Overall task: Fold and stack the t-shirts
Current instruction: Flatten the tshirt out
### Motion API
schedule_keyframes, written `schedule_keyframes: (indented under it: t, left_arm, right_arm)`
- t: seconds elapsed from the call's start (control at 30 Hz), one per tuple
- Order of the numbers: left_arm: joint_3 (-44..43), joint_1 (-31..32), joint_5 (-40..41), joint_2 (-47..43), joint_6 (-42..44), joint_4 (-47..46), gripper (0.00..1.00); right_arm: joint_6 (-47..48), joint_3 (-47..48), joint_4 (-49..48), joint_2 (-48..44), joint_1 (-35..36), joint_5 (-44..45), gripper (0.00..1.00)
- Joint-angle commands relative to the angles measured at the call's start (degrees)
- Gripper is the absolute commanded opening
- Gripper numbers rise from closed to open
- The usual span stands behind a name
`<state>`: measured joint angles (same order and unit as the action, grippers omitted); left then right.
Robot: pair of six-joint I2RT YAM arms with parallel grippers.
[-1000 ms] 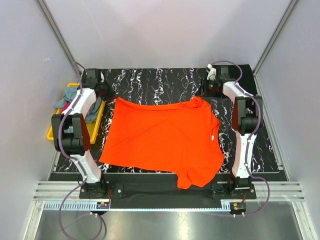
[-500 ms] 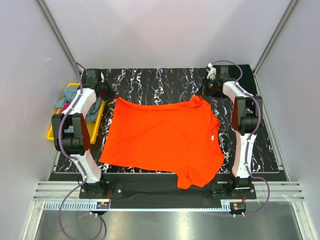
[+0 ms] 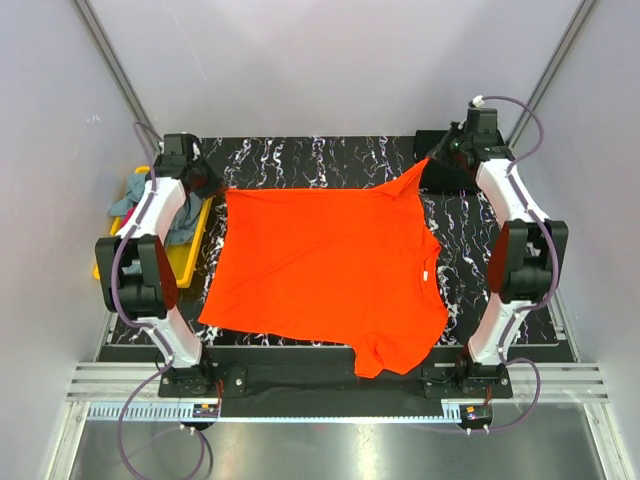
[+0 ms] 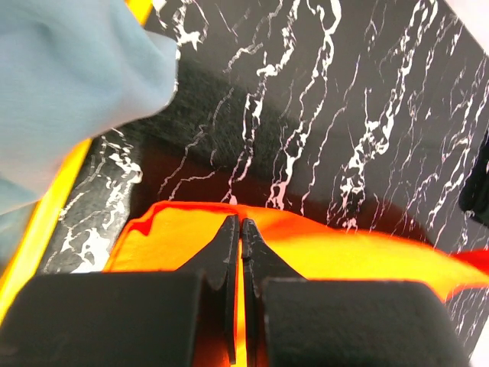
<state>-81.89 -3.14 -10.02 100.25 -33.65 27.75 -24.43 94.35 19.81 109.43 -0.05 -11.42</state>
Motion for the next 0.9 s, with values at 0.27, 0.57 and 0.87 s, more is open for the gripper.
schedule_keyframes:
  t: [0.27, 0.57, 0.87]
  left_arm:
    - [-3.9, -4.0, -0.3, 2.1, -1.6, -0.9, 0.0]
    - [-11.3, -4.0, -7.7, 10.6, -2.8, -3.6, 0.0]
    - [-14.7, -4.0, -7.0, 13.4, -1.4, -3.5, 0.0]
  right_arm:
    - [-19.1, -10.2, -16.5, -1.7, 0.4, 4.2, 0.0]
    - [-20.0, -9.6, -28.2, 4.3, 0.4, 2.7, 0.0]
    - [-20.8, -6.9, -32.0, 9.3, 0.3, 1.8, 0.0]
